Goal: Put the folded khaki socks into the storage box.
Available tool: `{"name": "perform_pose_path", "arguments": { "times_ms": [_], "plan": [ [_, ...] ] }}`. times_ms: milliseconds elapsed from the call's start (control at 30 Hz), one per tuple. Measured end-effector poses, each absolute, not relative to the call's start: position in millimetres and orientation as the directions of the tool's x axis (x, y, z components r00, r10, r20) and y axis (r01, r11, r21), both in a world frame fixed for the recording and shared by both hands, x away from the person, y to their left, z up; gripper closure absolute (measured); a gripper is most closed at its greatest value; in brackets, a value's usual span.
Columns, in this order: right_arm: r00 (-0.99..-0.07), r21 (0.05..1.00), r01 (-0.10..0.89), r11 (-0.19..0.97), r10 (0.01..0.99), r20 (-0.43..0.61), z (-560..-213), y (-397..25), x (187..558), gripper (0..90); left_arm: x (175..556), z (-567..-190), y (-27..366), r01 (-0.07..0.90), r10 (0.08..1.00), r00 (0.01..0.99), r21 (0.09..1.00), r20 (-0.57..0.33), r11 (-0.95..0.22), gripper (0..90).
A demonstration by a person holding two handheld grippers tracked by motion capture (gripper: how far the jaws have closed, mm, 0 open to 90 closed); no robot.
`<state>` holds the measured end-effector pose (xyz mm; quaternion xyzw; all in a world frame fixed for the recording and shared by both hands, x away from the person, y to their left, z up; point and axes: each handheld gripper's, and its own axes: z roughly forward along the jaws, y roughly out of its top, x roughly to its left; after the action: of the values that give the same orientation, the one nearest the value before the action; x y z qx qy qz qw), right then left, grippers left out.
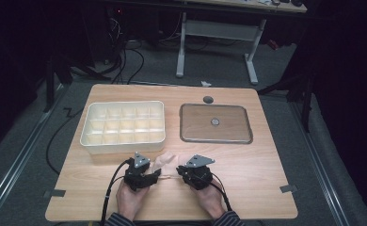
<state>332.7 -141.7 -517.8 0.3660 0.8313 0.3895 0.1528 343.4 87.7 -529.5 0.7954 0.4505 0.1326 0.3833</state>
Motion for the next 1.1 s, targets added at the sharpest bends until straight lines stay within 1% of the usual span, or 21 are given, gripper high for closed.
{"name": "perform_pose_path", "arguments": {
  "times_ms": [100,200,300,333,367,433,533,600,767,933,1100],
  "plan": [
    [-0.684,0.751,0.499,0.432,0.728,0.036,-521,-140,334,84.3,342,-530,85,0.607,0.819,0.562,0.730,-0.116,-0.313,48.0],
    [-0.683,0.738,0.510,0.443,0.729,0.034,-525,-139,335,85.1,341,-529,83,0.590,0.817,0.571,0.733,-0.083,-0.338,52.6],
    [-0.683,0.735,0.513,0.444,0.730,0.035,-527,-138,336,85.2,341,-530,81,0.588,0.816,0.573,0.735,-0.083,-0.338,57.2],
    [-0.684,0.736,0.511,0.445,0.729,0.034,-528,-139,336,85.3,340,-530,81,0.588,0.814,0.575,0.735,-0.086,-0.338,57.2],
    [-0.683,0.735,0.514,0.442,0.729,0.038,-529,-139,336,85.5,340,-530,80,0.587,0.810,0.580,0.735,-0.090,-0.339,61.6],
    [-0.685,0.737,0.510,0.443,0.728,0.036,-530,-139,337,85.6,340,-530,80,0.593,0.803,0.585,0.733,-0.109,-0.333,65.8],
    [-0.683,0.737,0.513,0.441,0.729,0.039,-530,-139,336,85.7,340,-530,79,0.595,0.792,0.596,0.734,-0.131,-0.327,75.3],
    [-0.682,0.736,0.515,0.440,0.730,0.041,-530,-139,336,85.7,340,-530,79,0.597,0.788,0.600,0.733,-0.138,-0.326,80.1],
    [-0.684,0.736,0.513,0.442,0.729,0.039,-530,-139,336,85.6,341,-529,82,0.598,0.778,0.607,0.737,-0.160,-0.314,84.2],
    [-0.683,0.733,0.515,0.445,0.729,0.038,-530,-139,336,85.5,340,-524,86,0.594,0.767,0.612,0.754,-0.196,-0.281,84.9],
    [-0.685,0.736,0.512,0.443,0.727,0.039,-530,-139,336,85.4,340,-519,87,0.580,0.755,0.626,0.763,-0.193,-0.286,85.1]
  ]
}}
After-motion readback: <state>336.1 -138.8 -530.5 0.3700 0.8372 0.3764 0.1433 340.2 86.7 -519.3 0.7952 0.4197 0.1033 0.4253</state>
